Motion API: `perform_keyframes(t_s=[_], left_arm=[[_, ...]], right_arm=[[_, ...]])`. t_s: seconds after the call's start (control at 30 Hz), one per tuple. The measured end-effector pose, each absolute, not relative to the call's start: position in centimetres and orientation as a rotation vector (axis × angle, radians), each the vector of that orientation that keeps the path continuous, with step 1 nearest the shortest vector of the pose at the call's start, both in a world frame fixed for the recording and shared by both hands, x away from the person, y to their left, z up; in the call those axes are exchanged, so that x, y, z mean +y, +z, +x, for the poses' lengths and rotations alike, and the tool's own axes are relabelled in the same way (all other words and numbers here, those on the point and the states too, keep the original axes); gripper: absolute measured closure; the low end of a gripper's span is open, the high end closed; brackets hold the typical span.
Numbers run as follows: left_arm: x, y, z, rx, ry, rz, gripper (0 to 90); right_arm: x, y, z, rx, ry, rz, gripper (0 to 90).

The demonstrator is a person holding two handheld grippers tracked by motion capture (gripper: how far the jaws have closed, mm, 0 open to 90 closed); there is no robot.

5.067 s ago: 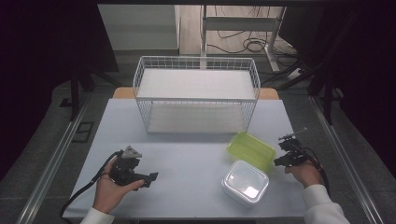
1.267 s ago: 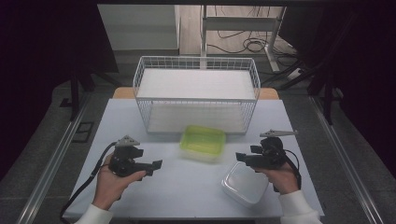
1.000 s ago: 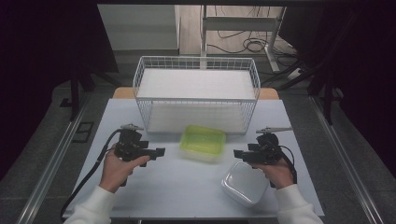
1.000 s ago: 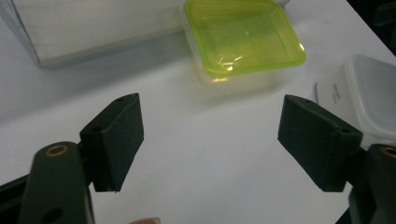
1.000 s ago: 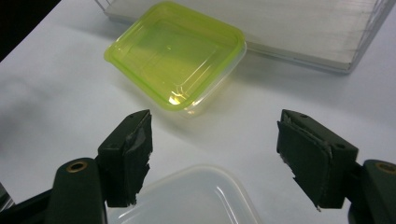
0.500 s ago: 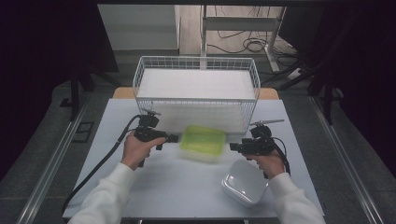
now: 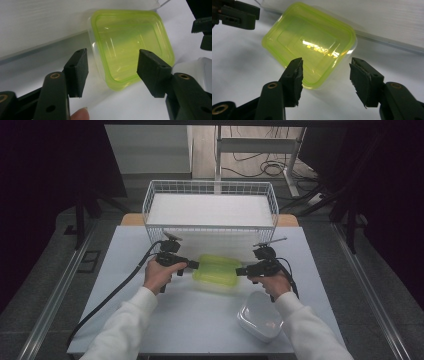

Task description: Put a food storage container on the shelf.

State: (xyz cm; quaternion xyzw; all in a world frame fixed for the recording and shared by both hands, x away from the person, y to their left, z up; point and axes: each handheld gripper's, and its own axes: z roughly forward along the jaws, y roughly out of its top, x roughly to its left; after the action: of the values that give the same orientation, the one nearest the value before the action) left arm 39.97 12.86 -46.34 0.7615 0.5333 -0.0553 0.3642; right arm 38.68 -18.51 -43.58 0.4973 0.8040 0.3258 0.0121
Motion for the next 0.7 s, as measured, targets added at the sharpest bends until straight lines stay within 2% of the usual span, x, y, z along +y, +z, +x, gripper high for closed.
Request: perform_keyframes(t_s=[0.7], left_arm=[[12.3,-48.1,41.6,1.393,-0.219,1.956,52.1]], right_arm=[[-18.2,-46.3,41.2,2.502,0.957,1.768,51.8]])
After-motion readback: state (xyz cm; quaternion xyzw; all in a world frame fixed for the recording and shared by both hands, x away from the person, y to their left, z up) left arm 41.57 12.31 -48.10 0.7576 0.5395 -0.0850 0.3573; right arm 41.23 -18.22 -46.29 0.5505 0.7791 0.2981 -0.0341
